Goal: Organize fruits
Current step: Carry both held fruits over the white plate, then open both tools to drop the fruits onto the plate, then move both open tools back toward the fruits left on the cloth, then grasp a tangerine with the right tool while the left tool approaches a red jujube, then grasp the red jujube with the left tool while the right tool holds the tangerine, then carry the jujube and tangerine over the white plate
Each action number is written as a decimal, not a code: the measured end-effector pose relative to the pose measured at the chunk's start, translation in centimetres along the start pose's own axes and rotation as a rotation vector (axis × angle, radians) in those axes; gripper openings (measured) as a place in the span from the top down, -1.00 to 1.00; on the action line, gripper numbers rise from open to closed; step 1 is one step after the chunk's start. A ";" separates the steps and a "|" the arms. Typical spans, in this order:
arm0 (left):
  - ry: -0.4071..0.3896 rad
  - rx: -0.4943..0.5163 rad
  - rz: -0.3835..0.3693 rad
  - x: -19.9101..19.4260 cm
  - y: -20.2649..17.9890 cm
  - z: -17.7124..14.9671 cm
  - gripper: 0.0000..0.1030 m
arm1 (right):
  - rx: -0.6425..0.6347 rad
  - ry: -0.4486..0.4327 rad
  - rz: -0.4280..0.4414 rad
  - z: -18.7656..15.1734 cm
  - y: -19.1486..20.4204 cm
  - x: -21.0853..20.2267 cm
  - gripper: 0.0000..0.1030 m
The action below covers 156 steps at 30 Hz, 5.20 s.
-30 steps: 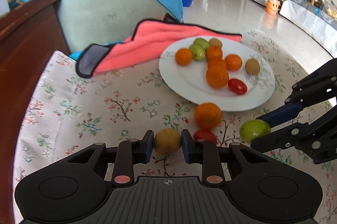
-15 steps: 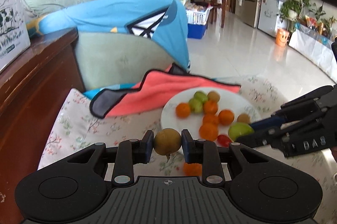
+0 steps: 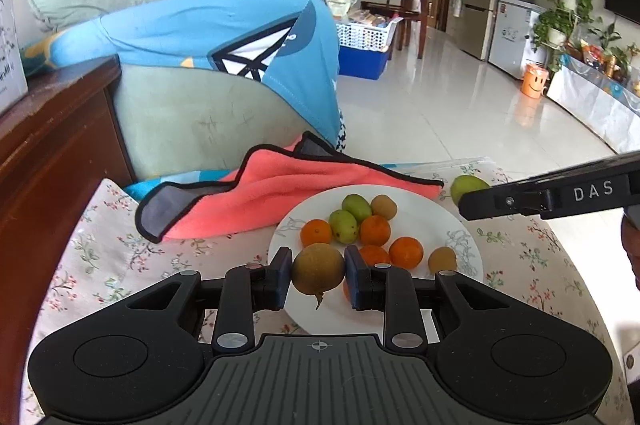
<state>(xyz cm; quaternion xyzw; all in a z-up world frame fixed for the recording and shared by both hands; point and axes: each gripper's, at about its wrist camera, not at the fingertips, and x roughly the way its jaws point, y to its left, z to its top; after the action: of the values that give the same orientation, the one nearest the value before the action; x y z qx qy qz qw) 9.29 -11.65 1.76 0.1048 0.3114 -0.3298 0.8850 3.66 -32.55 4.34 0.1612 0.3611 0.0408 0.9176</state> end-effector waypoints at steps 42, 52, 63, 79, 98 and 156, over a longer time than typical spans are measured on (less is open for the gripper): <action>0.056 -0.172 0.172 -0.6 0.6 1.4 -0.12 | 0.185 0.022 -0.044 0.5 -2.3 2.3 0.39; 0.071 -0.144 0.158 -3.4 2.1 -0.1 -0.13 | 0.112 0.045 0.010 -0.7 1.1 1.0 0.38; 0.150 -0.123 0.246 -3.8 4.5 -2.6 -0.15 | -0.029 0.140 0.090 -3.2 5.1 3.1 0.38; 0.168 -0.137 0.274 -4.7 6.4 -3.8 -0.19 | -0.185 0.173 0.097 -5.2 8.2 7.5 0.38; 0.201 -0.097 0.248 -4.5 6.4 -5.0 -0.20 | -0.380 0.157 0.079 -6.6 10.8 8.3 0.53; 0.028 -0.007 -0.019 -2.2 0.1 -2.5 0.54 | -0.172 0.144 0.093 -4.0 4.2 0.3 0.53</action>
<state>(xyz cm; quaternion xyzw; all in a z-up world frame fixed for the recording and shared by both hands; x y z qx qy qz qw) 6.86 -9.44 1.15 0.1034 0.3258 -0.3358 0.8777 1.35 -27.48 2.71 0.0952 0.4134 0.1256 0.8968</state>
